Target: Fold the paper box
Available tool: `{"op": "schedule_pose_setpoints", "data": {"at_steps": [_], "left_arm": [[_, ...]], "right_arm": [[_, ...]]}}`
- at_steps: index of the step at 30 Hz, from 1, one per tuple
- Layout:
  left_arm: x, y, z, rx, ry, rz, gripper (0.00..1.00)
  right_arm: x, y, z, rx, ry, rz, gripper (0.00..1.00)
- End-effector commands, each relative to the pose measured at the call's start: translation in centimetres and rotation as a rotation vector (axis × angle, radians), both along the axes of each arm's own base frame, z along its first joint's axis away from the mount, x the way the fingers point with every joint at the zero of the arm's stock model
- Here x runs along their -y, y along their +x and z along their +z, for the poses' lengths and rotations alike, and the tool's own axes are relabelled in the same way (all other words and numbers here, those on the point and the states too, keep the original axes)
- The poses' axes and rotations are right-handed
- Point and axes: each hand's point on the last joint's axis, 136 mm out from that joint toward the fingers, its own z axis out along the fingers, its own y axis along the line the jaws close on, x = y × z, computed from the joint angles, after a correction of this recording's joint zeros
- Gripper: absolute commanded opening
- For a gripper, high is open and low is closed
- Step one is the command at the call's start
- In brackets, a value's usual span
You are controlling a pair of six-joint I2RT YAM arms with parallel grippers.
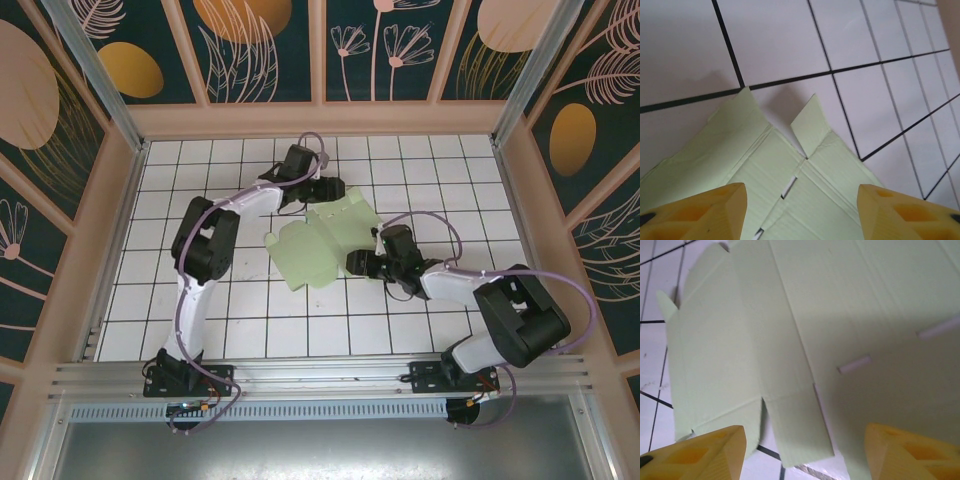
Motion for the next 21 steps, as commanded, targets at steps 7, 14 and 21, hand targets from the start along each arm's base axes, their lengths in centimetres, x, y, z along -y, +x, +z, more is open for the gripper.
{"op": "schedule_pose_setpoints", "data": {"at_steps": [7, 14, 21], "left_arm": [[-2.6, -1.5, -3.8, -0.082, 0.112, 0.090, 0.63], [-6.6, -6.9, -4.1, -0.111, 0.123, 0.168, 0.64], [-8.0, -12.8, -3.8, -0.167, 0.061, 0.172, 0.65]], "right_arm": [[4.0, 2.7, -2.3, -0.047, -0.018, -0.151, 0.62], [6.5, 7.1, -3.1, -0.035, -0.088, -0.171, 0.62], [6.5, 14.7, -2.4, 0.009, -0.084, -0.168, 0.62]]}}
